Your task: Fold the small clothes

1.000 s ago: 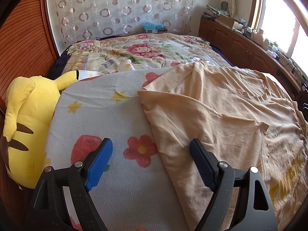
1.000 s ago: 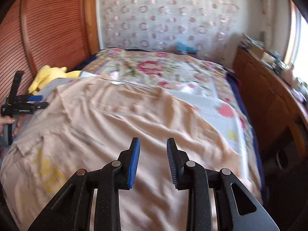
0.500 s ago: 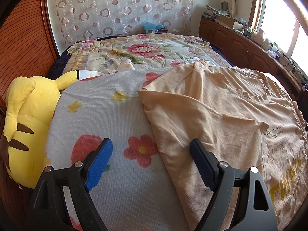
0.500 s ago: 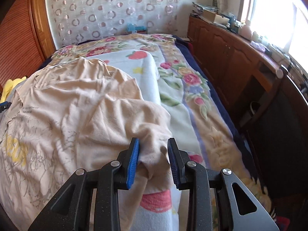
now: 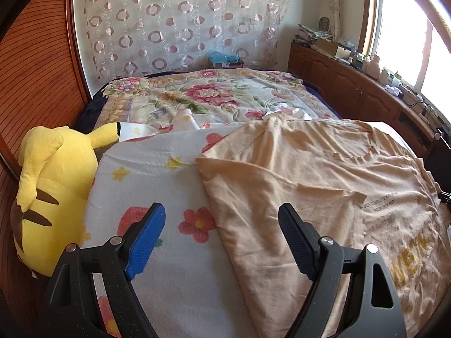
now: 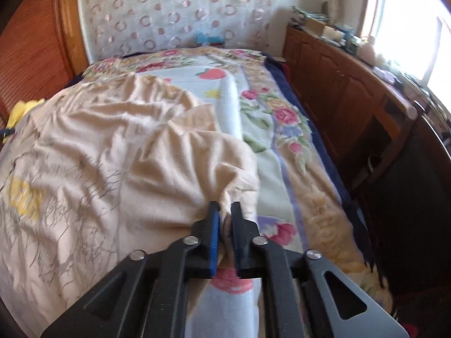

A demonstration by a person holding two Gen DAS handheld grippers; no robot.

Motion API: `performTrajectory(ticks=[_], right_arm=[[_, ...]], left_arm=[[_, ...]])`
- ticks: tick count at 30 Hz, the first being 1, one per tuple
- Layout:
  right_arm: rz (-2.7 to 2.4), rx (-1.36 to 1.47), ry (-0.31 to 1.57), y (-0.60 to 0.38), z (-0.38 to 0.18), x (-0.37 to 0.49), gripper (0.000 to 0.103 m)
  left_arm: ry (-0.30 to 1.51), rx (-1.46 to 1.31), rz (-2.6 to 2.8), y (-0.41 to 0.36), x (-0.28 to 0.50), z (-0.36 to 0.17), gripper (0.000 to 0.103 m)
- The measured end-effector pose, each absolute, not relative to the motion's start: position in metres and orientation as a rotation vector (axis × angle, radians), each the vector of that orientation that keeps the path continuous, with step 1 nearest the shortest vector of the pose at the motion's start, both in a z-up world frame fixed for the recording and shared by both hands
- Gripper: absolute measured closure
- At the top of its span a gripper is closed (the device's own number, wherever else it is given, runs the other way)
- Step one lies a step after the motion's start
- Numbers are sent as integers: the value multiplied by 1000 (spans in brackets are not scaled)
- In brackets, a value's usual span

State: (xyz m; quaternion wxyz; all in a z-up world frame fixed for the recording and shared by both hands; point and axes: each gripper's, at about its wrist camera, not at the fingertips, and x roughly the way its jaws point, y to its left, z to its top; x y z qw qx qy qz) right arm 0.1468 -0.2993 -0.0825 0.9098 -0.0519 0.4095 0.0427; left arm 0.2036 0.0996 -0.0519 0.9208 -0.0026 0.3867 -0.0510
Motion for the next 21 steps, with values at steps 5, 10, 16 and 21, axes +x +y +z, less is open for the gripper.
performTrajectory(ticks=[5,10,16,21], right_arm=[[140,-136,796,-285,-66,146,99],[235,-124,713,-259,-39,144,99],[356,-152,734,-218,-57,144,99],[369,-110,797,-215,-83,158,99]], left_arm=[[748,-4,-196,72,190,-34,20],[738,11,-273,42,176,-30,20],[762,20,-331,17,164,-41,20],[819,48,-339,4,165,-61,20]])
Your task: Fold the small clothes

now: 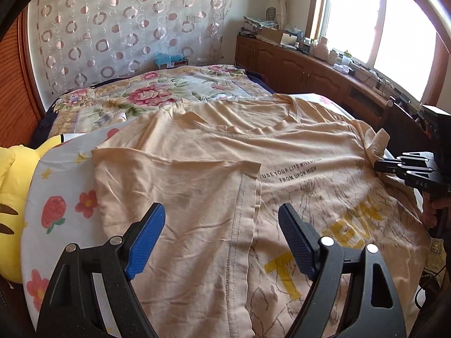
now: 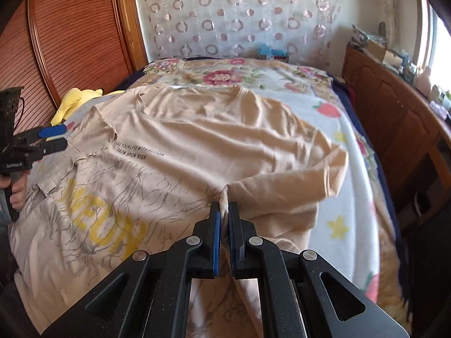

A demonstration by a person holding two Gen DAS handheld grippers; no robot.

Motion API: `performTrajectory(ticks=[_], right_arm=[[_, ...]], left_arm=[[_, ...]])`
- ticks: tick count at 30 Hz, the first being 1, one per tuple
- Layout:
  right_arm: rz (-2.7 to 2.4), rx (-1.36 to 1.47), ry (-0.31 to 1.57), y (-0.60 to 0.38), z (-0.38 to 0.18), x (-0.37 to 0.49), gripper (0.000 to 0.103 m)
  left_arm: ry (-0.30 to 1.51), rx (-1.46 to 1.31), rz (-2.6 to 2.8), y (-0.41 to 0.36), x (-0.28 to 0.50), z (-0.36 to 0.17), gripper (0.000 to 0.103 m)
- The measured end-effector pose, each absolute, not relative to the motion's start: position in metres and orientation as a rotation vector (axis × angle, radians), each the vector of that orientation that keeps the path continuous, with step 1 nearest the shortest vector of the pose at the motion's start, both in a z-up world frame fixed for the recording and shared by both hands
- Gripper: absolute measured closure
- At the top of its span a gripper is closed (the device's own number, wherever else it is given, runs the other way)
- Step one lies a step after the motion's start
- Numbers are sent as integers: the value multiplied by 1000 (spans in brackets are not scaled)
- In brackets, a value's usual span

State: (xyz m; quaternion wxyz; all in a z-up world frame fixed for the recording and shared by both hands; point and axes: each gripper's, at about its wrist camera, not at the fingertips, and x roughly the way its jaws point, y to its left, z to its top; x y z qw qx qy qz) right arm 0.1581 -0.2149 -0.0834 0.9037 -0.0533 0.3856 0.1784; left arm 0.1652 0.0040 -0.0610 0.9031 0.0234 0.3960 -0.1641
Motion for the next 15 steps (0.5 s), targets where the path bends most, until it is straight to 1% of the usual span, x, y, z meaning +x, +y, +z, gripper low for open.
performTrajectory(ticks=[2,4,6,8,9,13,15], right_arm=[[356,-111,811,-216,-89,162,96],[357,-109,817,-216,-91,164,95],[359,-106,820,-218,-91,164,92],[360,-106,821,-218,-86,162,82],[357,-108,816,-216,-78,161,80],[318,-114,765,-227,-57,149,67],[289,-115,741,-234,-52,149,65]], left_arm=[[841,62,-343,1,166,-68,20],[859,73,-345,-2,167,-74,20],[881,87,-344,-5,168,-79,20],[894,100,-342,-6,169,-84,20],[893,116,-336,-7,169,-85,20],[893,153,-324,-12,168,-86,20],[893,153,-325,-12,168,-86,20]])
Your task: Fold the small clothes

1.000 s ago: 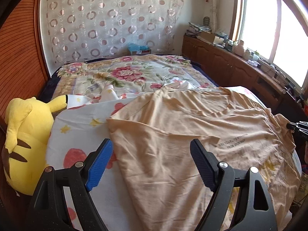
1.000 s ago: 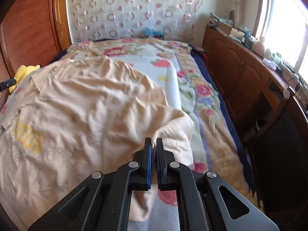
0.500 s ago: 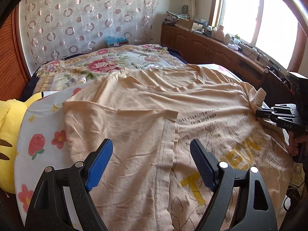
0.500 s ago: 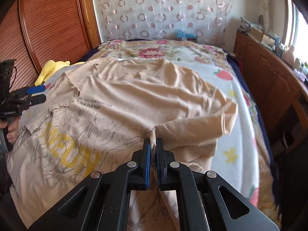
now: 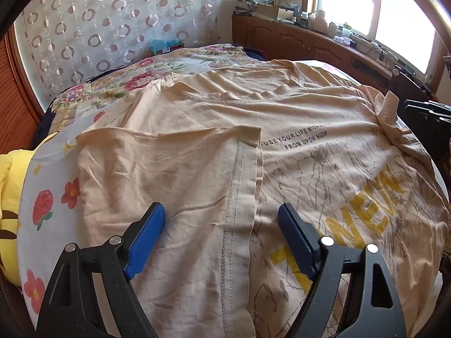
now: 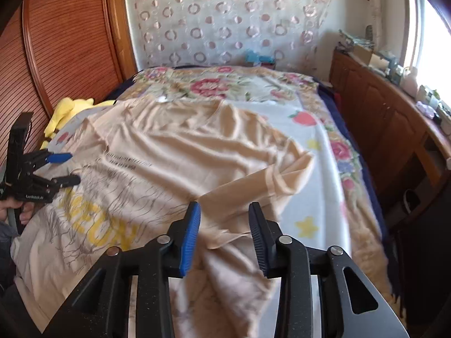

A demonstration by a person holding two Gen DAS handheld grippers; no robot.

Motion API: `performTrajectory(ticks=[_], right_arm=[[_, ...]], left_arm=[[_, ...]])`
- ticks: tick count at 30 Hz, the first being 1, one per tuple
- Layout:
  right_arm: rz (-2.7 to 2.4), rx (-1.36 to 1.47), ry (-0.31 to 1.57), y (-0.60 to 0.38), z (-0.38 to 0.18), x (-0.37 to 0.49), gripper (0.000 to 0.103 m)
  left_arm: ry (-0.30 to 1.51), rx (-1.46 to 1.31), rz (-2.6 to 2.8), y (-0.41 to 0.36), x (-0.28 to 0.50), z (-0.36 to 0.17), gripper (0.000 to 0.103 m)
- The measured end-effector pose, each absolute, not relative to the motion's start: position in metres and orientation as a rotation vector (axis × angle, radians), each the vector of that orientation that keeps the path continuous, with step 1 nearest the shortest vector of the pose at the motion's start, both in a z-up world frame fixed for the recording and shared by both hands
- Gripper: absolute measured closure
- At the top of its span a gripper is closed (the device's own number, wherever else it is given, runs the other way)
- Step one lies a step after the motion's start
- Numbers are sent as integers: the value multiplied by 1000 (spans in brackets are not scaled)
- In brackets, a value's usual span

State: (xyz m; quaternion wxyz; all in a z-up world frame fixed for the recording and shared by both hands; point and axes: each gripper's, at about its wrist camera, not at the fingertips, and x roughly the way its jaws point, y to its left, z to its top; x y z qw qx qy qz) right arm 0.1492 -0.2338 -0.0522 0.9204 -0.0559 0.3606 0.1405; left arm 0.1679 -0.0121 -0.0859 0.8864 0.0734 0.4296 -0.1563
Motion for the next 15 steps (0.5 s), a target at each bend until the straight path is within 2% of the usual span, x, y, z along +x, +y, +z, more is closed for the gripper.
performTrajectory(ticks=[10,12,14,15], right_arm=[[239,-49,807,-260,-75,177,64],[266,-57,828,-250,-79,185,72],[298,-79,835,-246,-76,192,93],[311,-91,825,-247,-72,195,96]], left_arm=[[893,152,-326,-11,168,-86,19],[893,151,-326,-11,168,-86,19],[893,151,-326,-11,168,-86,19],[893,152,-326,-11,168,-86,19]])
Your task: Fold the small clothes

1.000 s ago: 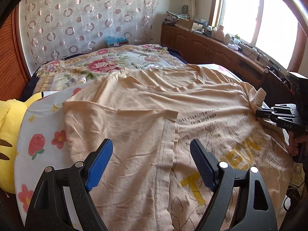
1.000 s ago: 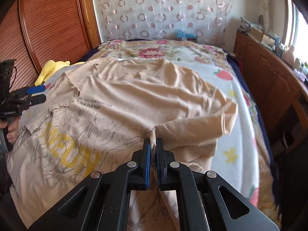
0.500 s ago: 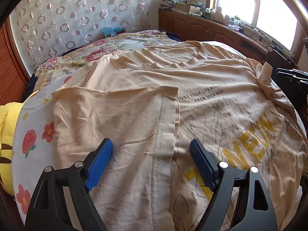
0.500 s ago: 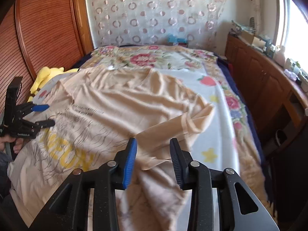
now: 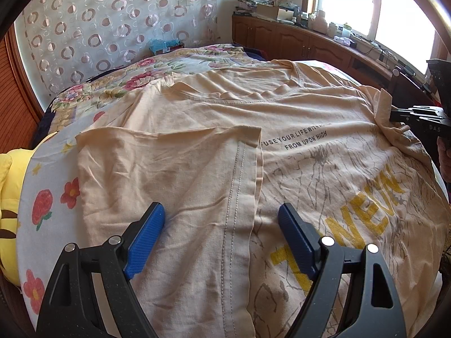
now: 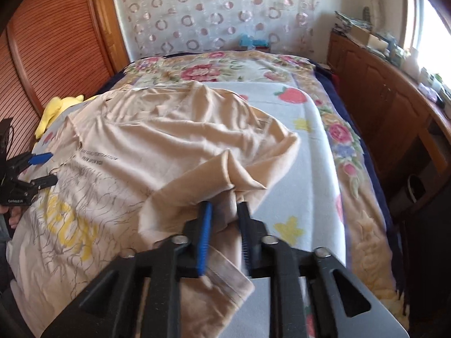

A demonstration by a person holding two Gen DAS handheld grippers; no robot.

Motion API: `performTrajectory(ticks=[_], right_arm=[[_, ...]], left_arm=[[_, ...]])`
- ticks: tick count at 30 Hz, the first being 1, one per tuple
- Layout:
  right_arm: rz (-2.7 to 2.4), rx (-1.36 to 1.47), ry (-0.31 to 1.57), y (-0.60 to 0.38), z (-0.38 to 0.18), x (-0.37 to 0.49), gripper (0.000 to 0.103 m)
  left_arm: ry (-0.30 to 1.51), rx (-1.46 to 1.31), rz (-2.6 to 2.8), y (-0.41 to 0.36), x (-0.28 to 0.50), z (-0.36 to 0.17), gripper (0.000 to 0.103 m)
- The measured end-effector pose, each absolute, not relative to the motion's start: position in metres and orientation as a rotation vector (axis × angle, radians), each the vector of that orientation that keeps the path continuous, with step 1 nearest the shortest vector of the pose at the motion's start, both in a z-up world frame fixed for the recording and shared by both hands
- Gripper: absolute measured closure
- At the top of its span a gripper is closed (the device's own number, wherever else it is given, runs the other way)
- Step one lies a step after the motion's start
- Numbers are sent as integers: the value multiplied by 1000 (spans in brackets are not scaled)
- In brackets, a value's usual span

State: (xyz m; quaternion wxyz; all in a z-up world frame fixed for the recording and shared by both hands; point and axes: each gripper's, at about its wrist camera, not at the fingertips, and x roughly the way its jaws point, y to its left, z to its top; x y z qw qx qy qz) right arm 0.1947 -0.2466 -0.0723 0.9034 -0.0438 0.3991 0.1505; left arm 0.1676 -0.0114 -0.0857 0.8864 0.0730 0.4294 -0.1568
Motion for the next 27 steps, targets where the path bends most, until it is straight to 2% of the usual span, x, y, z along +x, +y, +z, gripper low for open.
performTrajectory(ticks=[2,10,20,21,23,27], right_arm=[[349,-114,799,-240,-64,196,99],[426,-172,725,-212,-33,205,100],[489,-183,659,-181,-33,211,99],[502,-171,652,-181,-33,210,98],[492,-169,648,-180,-34,206,84],[446,-202,659,-182,-39,197,79]], left_arm=[[893,152,-326,-11,167,-85,19],[893,152,-326,-11,167,-86,19],[893,151,-327,-11,167,-85,19],[893,151,-327,-11,167,-85,19],[893,151,-327,-11,167,-85,19],[893,151,-327,-11,167,-85,19]])
